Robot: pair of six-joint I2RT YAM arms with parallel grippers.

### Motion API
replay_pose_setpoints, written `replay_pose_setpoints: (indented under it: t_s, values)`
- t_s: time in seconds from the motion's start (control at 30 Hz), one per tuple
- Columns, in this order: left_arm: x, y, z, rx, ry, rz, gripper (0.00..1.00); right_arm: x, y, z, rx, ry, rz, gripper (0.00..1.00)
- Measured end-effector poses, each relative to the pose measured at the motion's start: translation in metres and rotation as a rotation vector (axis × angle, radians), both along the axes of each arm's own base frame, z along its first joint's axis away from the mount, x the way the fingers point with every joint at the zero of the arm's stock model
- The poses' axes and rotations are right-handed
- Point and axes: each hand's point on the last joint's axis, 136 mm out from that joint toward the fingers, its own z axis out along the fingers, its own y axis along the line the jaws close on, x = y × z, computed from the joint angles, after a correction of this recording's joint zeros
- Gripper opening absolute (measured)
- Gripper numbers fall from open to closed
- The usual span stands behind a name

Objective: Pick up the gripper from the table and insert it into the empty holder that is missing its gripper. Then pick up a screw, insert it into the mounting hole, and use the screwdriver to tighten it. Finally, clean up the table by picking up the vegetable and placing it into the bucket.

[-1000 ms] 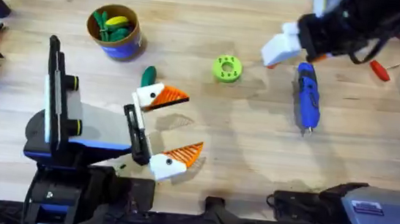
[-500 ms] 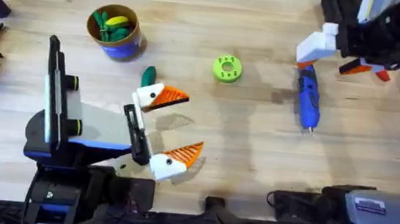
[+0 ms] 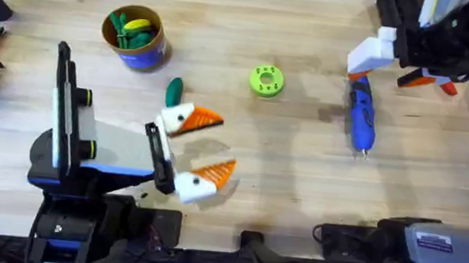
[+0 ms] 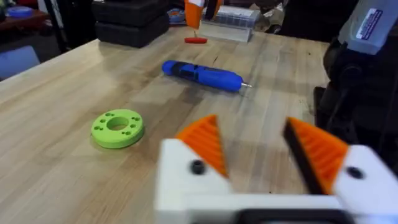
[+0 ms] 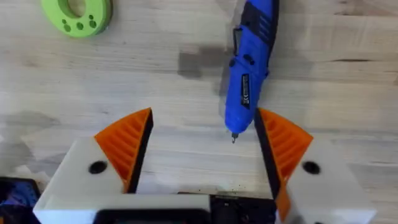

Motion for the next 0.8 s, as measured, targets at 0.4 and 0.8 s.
replay_pose_setpoints:
  t_s: [0.4,0.8]
  values:
    - [0.0,0.0,0.0,0.002,-0.006,0.0,0.017,0.0,0.0,0.0,0.0,0.0,0.0,0.946]
    - [0.0,0.0,0.0,0.002,-0.006,0.0,0.017,-0.002,-0.009,-0.049,-0.002,0.036,-0.034,0.946]
